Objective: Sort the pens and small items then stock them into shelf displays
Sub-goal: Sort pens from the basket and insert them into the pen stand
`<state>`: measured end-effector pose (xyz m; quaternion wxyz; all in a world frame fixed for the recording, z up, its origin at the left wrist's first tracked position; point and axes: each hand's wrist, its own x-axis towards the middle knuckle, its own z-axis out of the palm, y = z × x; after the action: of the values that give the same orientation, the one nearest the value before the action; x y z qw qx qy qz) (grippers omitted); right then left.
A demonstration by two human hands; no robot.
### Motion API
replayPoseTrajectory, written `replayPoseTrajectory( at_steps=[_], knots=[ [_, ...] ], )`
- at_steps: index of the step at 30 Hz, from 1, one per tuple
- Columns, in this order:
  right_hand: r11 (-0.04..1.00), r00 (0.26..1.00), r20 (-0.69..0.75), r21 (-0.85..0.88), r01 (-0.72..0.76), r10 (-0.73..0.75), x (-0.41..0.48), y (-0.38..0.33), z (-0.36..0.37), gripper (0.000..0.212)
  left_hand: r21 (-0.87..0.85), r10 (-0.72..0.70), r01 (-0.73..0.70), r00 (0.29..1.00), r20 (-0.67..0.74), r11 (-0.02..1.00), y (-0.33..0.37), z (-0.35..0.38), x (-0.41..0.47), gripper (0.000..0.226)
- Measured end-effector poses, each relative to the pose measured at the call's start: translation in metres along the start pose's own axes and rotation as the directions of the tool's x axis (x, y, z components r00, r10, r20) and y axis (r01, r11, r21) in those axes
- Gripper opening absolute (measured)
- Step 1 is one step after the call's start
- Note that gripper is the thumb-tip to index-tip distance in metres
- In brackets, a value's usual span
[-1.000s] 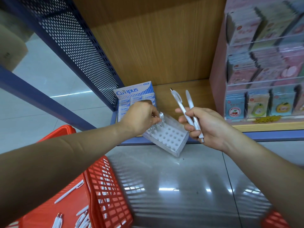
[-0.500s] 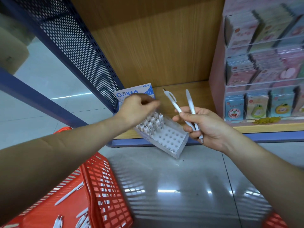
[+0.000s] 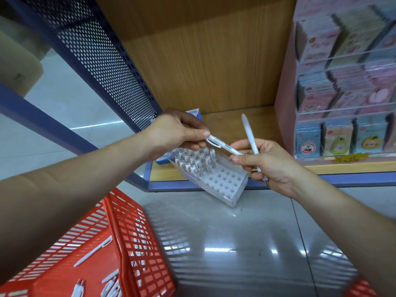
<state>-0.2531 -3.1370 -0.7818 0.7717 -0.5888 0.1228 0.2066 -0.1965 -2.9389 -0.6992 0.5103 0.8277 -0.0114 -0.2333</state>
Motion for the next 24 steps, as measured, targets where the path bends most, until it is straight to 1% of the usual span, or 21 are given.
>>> replayPoseTrajectory(
  at_steps=[2, 4, 7, 9, 12, 15, 17, 20, 24],
  knots=[
    [1.000, 0.999, -0.047, 0.015, -0.023, 0.024, 0.003, 0.000, -0.002, 0.018, 0.048, 0.028, -0.026, 0.999, -0.040, 0.999, 0.003, -0.003, -0.002, 0.011],
    [0.995, 0.990, -0.123, 0.078, -0.066, 0.076, 0.005, -0.002, -0.005, 0.016, 0.102, 0.053, -0.044, 0.994, -0.094, 0.994, 0.007, -0.010, -0.003, 0.010],
    [0.979, 0.971, -0.198, 0.182, -0.095, 0.131, 0.006, -0.004, -0.007, 0.023, 0.261, 0.071, -0.035, 0.989, -0.131, 0.965, 0.008, -0.016, -0.003, 0.007],
    [0.976, 0.966, -0.218, 0.199, -0.094, 0.137, 0.006, -0.003, -0.006, 0.028, 0.383, 0.084, -0.034, 0.990, -0.115, 0.923, 0.002, -0.016, -0.004, 0.004],
    [0.971, 0.970, -0.197, 0.220, -0.095, 0.140, 0.006, -0.003, -0.005, 0.026, 0.595, 0.135, -0.069, 0.989, -0.067, 0.801, -0.011, -0.011, -0.003, 0.001],
    [0.967, 0.981, -0.124, 0.225, -0.119, 0.149, 0.003, -0.003, -0.003, 0.022, 0.717, 0.209, -0.123, 0.977, -0.032, 0.687, -0.020, -0.003, -0.005, 0.004],
    [0.969, 0.985, -0.105, 0.218, -0.113, 0.138, 0.003, -0.003, -0.003, 0.021, 0.768, 0.239, -0.146, 0.971, -0.010, 0.624, -0.024, 0.000, -0.007, 0.006],
    [0.973, 0.987, -0.109, 0.211, -0.092, 0.117, 0.005, -0.002, -0.004, 0.023, 0.804, 0.271, -0.173, 0.963, 0.016, 0.569, -0.029, 0.004, -0.006, 0.009],
    [0.960, 0.986, -0.099, 0.259, -0.103, 0.133, 0.006, -0.002, -0.004, 0.027, 0.857, 0.298, -0.212, 0.952, 0.072, 0.469, -0.033, 0.011, -0.005, 0.014]
  ],
)
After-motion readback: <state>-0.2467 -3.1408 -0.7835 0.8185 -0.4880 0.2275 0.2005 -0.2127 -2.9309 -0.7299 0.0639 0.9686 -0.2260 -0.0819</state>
